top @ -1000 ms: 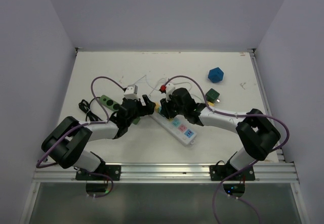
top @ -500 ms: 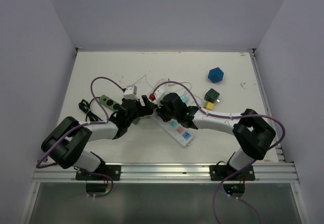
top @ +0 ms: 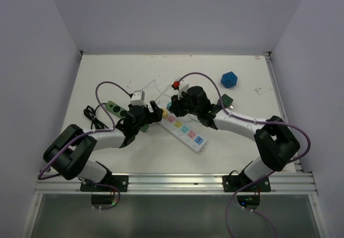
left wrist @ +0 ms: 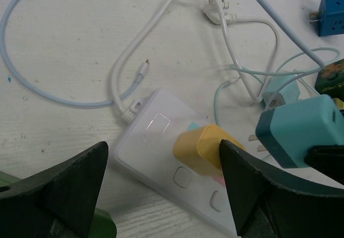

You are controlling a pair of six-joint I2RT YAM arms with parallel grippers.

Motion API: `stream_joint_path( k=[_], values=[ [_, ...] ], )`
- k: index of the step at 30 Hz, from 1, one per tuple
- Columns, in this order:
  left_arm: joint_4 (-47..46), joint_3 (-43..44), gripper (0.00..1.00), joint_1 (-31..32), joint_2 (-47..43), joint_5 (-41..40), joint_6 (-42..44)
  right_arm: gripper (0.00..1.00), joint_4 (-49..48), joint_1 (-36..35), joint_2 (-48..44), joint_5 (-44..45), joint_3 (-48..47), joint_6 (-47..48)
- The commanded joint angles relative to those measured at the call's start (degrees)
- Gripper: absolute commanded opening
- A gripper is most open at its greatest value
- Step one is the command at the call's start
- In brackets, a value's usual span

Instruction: Pull the plug off the socket

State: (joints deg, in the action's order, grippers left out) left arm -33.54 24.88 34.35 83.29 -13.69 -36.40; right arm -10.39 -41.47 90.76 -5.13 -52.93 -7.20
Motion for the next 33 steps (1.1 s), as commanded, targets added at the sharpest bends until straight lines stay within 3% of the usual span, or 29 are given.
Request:
stream_joint_path(
  k=[1,7,14,19,26,33],
  values=[
    [12.18,-0.98,0.88,0.02,1.35,-0.46,4.67,0.00,-3.76,0.07,-5.15,-0.33,-0.34,-2.02],
    [14.02,1.74,0.88,0.10,-0.14,1.30,5.72,0.02,-1.82,5.69,-5.25,2.84,0.98,-7.98],
    [16.49,7.19,0.89,0.10,-0.58,4.55,8.72,0.07,-5.94,14.04,0.38,-5.06,2.74,-16.78],
    [18.77,10.88,0.89,0.10,-1.11,6.48,10.21,0.15,-8.94,16.69,3.37,-9.55,3.27,-20.83],
    [20.09,12.91,0.90,0.10,-4.27,9.38,11.61,0.46,-8.33,18.62,4.87,-11.05,2.39,-21.71],
    [19.65,14.66,0.91,1.68,-3.40,11.67,16.27,0.55,-3.94,18.62,0.04,-10.96,1.69,-18.82]
  ],
)
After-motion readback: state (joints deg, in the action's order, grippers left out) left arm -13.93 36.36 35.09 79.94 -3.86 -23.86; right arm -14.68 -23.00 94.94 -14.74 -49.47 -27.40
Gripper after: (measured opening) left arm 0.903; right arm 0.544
